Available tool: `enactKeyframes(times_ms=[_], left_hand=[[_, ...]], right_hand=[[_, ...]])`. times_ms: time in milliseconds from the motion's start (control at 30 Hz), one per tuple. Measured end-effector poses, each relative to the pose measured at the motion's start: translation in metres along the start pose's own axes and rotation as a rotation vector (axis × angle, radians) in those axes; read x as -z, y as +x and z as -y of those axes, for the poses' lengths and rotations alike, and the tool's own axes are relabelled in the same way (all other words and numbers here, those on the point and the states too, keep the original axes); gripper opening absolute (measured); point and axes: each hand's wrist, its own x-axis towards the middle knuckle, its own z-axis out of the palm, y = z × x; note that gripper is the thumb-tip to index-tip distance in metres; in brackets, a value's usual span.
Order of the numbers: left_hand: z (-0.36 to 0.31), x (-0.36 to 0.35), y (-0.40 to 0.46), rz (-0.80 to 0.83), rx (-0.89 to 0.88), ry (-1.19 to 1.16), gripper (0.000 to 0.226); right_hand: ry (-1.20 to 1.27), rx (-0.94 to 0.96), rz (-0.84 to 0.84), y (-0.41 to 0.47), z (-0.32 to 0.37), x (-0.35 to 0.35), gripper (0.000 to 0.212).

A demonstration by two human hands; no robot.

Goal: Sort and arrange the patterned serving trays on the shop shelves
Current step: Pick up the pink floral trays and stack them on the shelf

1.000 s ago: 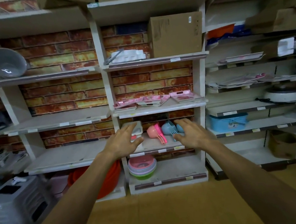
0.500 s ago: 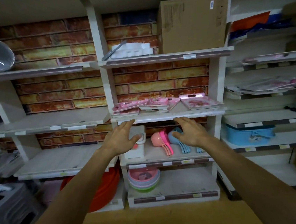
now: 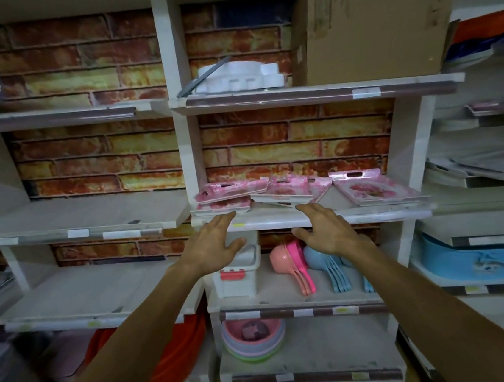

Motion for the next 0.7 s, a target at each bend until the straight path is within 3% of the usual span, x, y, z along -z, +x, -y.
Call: enactKeyframes(times_ms=[700], left_hand=[[0.134, -0.069, 0.241, 0.004, -0.062, -0.073, 0.063]], right_hand=[[0.281, -0.128, -0.070, 0.277, -0.020, -0.085, 0.057]])
